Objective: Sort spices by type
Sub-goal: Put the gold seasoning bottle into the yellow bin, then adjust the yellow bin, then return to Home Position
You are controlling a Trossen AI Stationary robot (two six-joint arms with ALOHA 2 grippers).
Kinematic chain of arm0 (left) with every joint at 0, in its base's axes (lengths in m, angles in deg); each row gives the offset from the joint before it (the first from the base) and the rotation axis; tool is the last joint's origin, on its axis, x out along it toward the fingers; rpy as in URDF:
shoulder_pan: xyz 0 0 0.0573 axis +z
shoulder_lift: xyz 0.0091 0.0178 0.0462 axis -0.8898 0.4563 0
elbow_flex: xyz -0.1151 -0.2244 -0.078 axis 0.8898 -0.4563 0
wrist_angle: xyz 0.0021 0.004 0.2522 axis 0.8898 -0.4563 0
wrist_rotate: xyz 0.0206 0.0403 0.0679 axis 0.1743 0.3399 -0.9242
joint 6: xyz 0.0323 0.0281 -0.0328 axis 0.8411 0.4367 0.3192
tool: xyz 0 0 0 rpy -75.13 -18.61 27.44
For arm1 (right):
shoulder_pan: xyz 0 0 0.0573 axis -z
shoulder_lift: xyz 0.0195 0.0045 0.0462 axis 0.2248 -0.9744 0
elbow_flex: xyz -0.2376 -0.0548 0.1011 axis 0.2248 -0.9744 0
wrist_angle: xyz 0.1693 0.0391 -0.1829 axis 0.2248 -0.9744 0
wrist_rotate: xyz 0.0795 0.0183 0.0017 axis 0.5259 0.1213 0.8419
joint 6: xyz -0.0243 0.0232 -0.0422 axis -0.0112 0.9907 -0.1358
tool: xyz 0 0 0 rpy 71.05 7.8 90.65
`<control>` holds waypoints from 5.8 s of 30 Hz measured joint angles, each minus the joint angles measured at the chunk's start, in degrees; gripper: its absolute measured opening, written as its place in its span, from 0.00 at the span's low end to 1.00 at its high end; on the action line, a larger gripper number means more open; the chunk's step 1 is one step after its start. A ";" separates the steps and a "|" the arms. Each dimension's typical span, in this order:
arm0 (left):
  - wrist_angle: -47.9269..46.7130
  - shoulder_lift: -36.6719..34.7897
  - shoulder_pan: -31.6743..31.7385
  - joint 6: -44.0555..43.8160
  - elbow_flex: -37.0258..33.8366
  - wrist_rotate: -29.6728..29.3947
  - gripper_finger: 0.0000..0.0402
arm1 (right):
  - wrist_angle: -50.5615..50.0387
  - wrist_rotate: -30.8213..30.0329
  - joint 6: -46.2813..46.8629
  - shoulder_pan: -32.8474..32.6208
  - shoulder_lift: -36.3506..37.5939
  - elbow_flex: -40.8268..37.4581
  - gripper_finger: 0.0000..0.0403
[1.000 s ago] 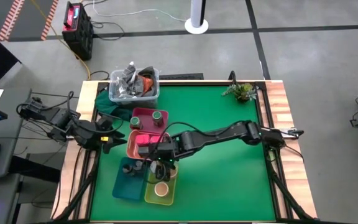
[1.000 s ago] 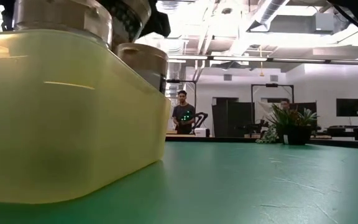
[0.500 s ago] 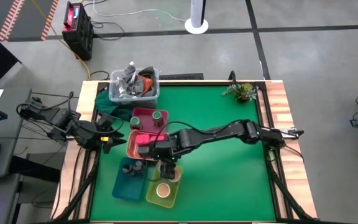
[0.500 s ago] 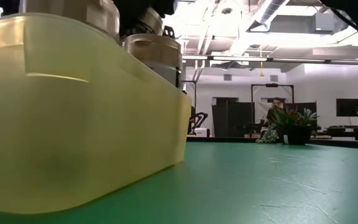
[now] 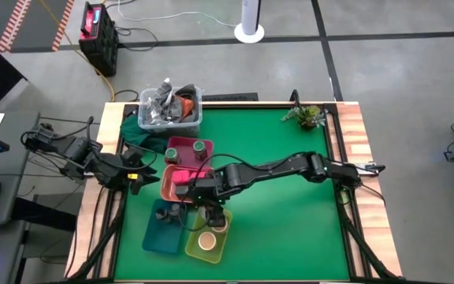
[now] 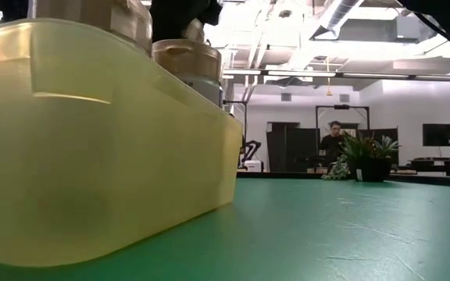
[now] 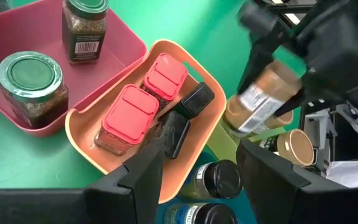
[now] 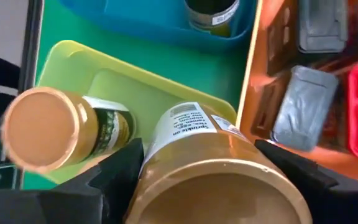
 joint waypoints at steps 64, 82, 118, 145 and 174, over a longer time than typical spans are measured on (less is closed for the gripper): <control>-0.10 -3.02 0.00 2.19 0.00 1.74 0.48 | 3.65 -9.32 24.19 -4.79 5.96 -21.97 0.82; 21.32 -3.13 -4.64 25.92 -0.45 -7.82 0.47 | 16.58 -20.14 27.36 -2.45 29.60 -38.64 0.82; 32.59 -32.35 0.87 29.31 -26.34 -22.43 0.25 | 56.58 -20.91 35.84 20.76 91.77 -101.84 0.80; 35.02 -32.30 0.87 22.86 -31.28 -26.99 0.08 | 50.16 -25.68 36.10 24.41 130.55 -121.16 0.72; 24.83 -32.30 0.87 23.03 -36.75 -42.05 0.08 | 65.90 -28.72 36.43 24.56 132.20 -133.04 0.72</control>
